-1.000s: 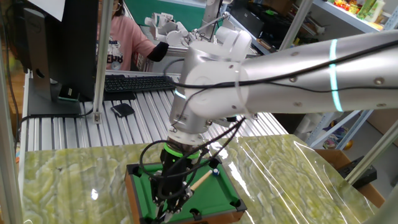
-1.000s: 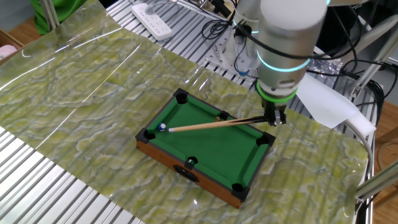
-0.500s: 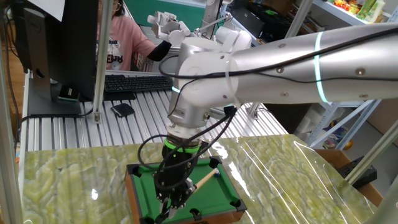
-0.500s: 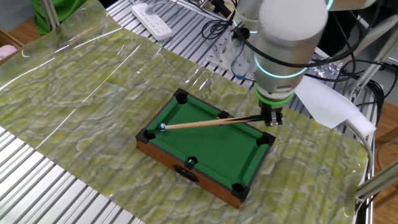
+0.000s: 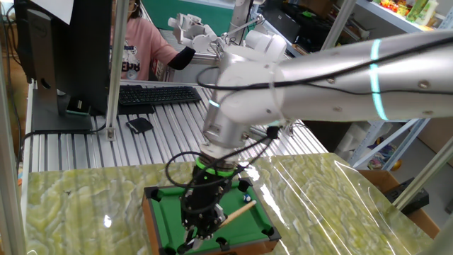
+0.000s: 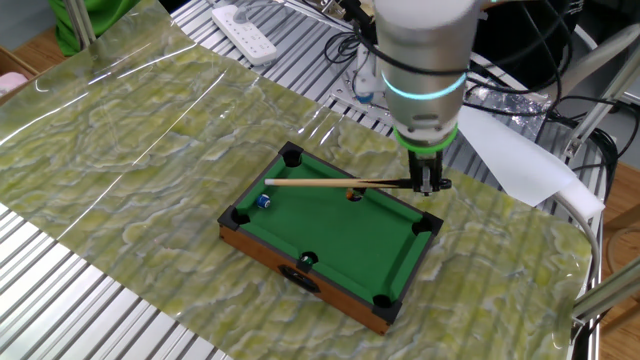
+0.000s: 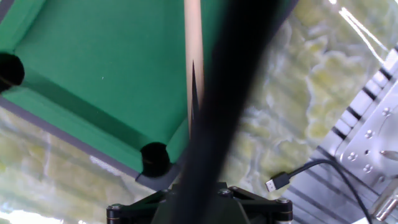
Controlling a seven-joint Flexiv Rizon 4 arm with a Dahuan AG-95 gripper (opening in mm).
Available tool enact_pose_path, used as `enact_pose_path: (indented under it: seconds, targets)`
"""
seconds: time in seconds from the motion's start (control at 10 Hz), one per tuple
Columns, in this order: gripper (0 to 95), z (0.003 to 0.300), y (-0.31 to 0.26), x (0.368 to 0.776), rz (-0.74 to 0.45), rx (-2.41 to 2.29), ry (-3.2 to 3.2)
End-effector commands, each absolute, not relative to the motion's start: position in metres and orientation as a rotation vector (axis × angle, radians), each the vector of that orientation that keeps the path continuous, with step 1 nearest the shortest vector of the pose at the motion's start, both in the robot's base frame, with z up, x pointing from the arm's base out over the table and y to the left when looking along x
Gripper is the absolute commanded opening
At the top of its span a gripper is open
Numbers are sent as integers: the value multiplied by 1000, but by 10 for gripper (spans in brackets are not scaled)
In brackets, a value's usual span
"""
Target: Hit the pool ball
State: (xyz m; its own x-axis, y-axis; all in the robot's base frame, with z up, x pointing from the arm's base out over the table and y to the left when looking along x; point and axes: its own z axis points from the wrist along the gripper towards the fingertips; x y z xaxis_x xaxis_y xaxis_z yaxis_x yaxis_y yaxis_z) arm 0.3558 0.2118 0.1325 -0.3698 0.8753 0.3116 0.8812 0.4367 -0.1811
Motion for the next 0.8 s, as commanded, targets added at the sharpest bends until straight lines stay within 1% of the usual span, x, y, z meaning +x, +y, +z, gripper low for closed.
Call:
enact_pose_path:
  seconds: [0.1, 0.5, 0.7, 0.8]
  targets:
    - [0, 131, 213, 358, -50, -1412, -2359]
    - [0, 132, 215, 356, -61, -1320, -2401]
    - [0, 132, 215, 356, -13, -1263, -2432]
    - [0, 132, 215, 356, -9, -1246, -2438]
